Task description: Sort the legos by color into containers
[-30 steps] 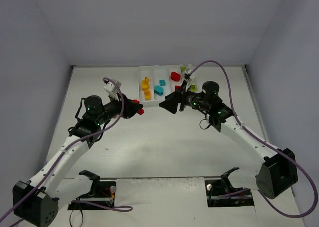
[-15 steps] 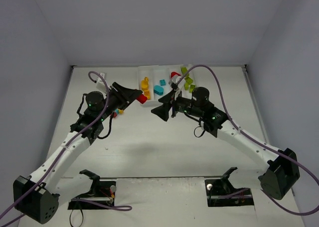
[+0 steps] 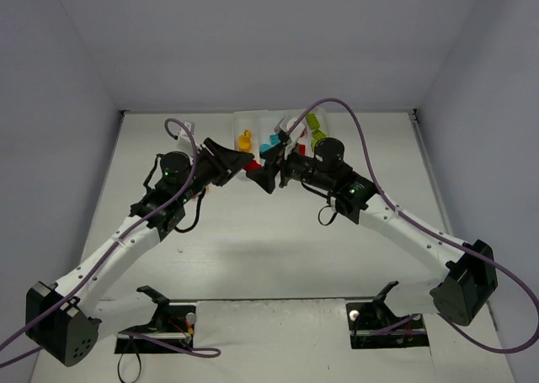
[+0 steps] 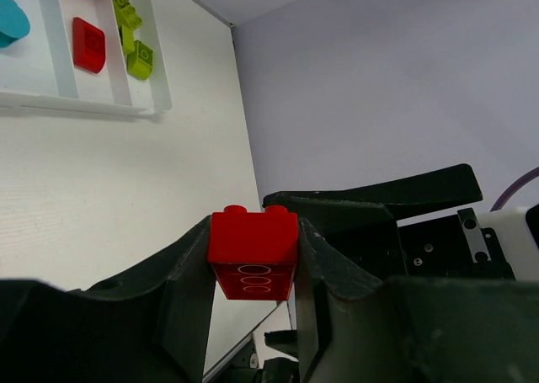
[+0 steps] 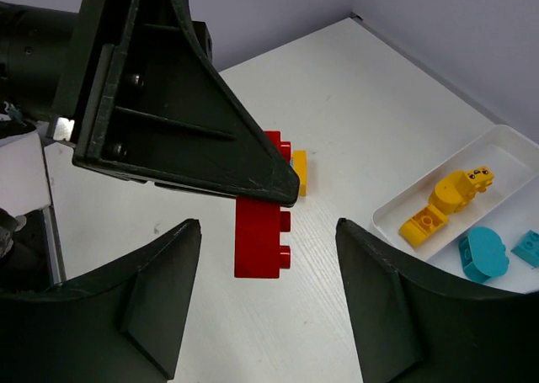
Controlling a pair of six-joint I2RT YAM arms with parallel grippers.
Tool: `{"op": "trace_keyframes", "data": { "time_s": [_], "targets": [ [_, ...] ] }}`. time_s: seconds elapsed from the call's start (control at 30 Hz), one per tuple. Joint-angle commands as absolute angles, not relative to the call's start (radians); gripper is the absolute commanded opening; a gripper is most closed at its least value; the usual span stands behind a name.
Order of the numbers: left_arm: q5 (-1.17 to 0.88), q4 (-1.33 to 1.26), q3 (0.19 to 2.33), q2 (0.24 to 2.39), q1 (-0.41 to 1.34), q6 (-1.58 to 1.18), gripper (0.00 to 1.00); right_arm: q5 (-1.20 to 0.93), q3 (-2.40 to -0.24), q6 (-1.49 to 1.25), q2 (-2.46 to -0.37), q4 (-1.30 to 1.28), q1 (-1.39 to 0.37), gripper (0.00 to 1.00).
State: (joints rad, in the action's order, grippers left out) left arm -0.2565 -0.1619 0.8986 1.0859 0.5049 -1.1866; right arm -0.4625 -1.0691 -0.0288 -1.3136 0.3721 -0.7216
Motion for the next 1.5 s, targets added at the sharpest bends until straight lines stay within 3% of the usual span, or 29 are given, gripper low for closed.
{"op": "trace_keyframes", "data": {
  "time_s": [0.0, 0.1, 0.17, 0.2, 0.27, 0.4, 0.43, 0.53, 0.77, 1.13, 1.33, 1.47],
  "targets": [
    [-0.242, -0.235, 0.959, 1.075, 0.511, -1.197, 0.00, -0.426, -1.121, -0.014, -1.319, 0.425, -0.729, 0.60],
    [-0.247, -0.236, 0.965, 1.077, 0.514, -1.201, 0.00, -0.419, -1.121, -0.014, -1.330, 0.425, -0.729, 0.44],
    [-0.256, -0.241, 0.966, 1.081, 0.514, -1.203, 0.00, -0.419, -1.121, -0.012, -1.335, 0.425, -0.730, 0.26],
    [-0.259, -0.245, 0.968, 1.084, 0.514, -1.201, 0.00, -0.419, -1.121, -0.011, -1.341, 0.423, -0.729, 0.12],
    [-0.265, -0.241, 0.971, 1.091, 0.512, -1.193, 0.00, -0.413, -1.121, -0.008, -1.344, 0.423, -0.729, 0.00],
    [-0.229, -0.169, 0.989, 1.089, 0.511, -1.120, 0.36, -0.342, -1.117, 0.030, -1.351, 0.411, -0.724, 0.00],
    [-0.210, -0.116, 1.000, 1.083, 0.505, -1.099, 0.52, -0.315, -1.115, 0.038, -1.354, 0.407, -0.723, 0.00],
    [-0.109, -0.005, 1.034, 1.075, 0.476, -1.005, 0.66, -0.236, -1.114, 0.038, -1.387, 0.377, -0.681, 0.00],
    [-0.009, 0.299, 1.114, 1.069, 0.249, -0.754, 0.68, -0.135, -1.146, -0.069, -1.560, 0.331, -0.502, 0.00],
    [0.086, 0.362, 1.054, 1.081, 0.219, -0.468, 0.68, -0.080, -1.553, -0.140, -2.011, 0.218, -0.367, 0.01],
    [0.086, 0.368, 1.052, 1.094, 0.189, -0.443, 0.68, -0.058, -1.693, -0.187, -2.153, 0.170, -0.362, 0.09],
    [0.061, 0.374, 1.055, 1.104, 0.183, -0.422, 0.68, -0.067, -1.738, -0.210, -2.201, 0.158, -0.357, 0.27]
  ]
}}
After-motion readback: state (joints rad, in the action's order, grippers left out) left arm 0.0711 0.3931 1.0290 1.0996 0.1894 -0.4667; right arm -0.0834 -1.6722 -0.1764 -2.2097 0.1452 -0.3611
